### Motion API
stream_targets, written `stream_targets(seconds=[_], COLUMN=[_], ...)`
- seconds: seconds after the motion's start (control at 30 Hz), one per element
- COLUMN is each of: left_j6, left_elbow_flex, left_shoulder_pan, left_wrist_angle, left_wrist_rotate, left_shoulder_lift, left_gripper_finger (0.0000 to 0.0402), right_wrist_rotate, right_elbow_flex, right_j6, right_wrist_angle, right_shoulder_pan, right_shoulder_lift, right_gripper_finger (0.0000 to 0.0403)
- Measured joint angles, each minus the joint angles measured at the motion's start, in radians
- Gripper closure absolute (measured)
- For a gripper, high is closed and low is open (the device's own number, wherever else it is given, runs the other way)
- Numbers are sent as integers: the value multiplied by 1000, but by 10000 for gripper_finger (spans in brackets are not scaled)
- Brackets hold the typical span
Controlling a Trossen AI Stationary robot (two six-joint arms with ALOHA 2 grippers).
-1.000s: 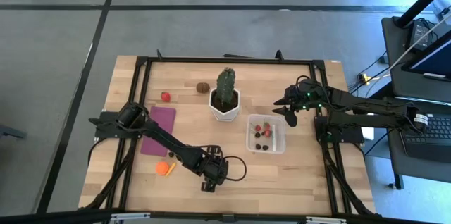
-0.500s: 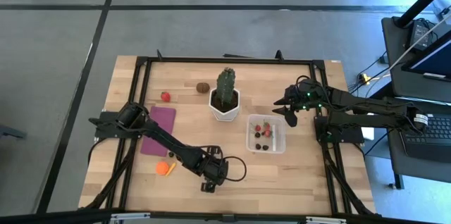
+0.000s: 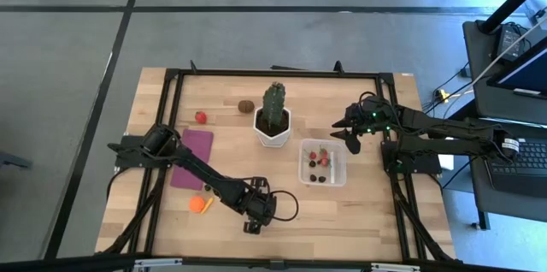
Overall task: Pick and placing Produce into tupperware
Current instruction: Put the blueberry into the transparent bin
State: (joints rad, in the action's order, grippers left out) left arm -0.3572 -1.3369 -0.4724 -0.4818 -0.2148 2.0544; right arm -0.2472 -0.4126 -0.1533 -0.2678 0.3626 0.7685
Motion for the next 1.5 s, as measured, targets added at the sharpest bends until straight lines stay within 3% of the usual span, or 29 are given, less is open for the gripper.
stream_targets(seconds=[0.23,0.47,1.0,1.27,1.5], left_j6=[50,56,52,138,305], left_elbow_flex=[2,5,2,-73,-197], left_shoulder_pan=[27,82,138,138,156], left_wrist_angle=[43,100,115,76,76], left_wrist_rotate=[-7,-87,-86,-89,-150], left_shoulder_lift=[1,7,-4,-23,-25], left_gripper_finger=[374,361,371,375,375], right_wrist_rotate=[0,0,0,0,0], right_elbow_flex=[0,0,0,0,0], right_j6=[0,0,5,5,5], right_wrist_angle=[0,0,-14,-14,-14], right_shoulder_pan=[0,0,0,0,0], right_shoulder_lift=[0,0,0,0,0], right_gripper_finger=[214,215,215,215,215])
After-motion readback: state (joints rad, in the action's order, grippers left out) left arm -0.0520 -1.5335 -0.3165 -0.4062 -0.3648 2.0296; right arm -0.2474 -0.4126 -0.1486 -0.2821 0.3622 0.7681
